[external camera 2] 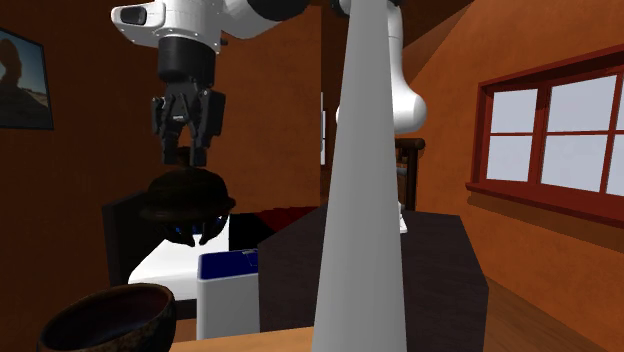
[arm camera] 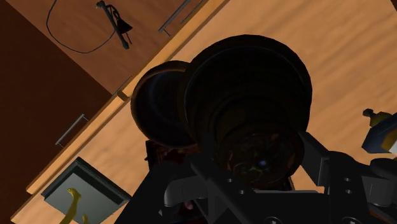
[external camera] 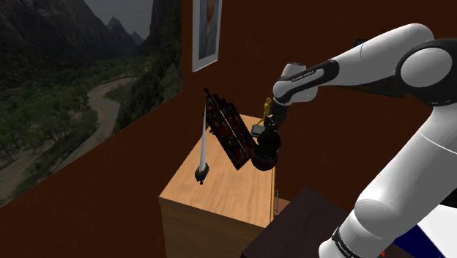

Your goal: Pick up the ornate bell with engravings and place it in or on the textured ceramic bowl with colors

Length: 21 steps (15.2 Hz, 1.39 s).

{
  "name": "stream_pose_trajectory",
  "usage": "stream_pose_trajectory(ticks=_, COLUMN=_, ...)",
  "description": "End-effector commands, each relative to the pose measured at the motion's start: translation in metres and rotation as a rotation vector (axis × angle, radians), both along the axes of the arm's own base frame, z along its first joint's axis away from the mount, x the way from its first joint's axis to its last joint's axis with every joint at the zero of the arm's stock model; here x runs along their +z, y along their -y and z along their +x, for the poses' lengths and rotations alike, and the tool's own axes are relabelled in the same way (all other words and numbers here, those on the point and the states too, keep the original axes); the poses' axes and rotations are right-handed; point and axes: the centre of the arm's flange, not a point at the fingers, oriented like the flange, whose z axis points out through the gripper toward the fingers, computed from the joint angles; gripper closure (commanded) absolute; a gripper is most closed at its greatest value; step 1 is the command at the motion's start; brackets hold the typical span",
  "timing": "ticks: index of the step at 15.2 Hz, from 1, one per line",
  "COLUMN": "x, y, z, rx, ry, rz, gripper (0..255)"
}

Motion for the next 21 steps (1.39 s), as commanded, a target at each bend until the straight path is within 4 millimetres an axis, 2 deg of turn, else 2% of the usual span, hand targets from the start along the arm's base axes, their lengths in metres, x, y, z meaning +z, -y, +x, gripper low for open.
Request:
stream_pose_trajectory(ticks=1, x=0.004, y=0.025, z=0.013, rx=0.001, ry=0.001, rz=-0.001, gripper=255)
stream_pose_trajectory(ticks=8, x=0.023, y=0.108, z=0.054, rx=0.001, ry=0.001, rz=-0.001, gripper=255)
stream_pose_trajectory(ticks=21, x=-0.046, y=0.108, z=0.054, rx=0.001, ry=0.001, rz=-0.001, gripper=255)
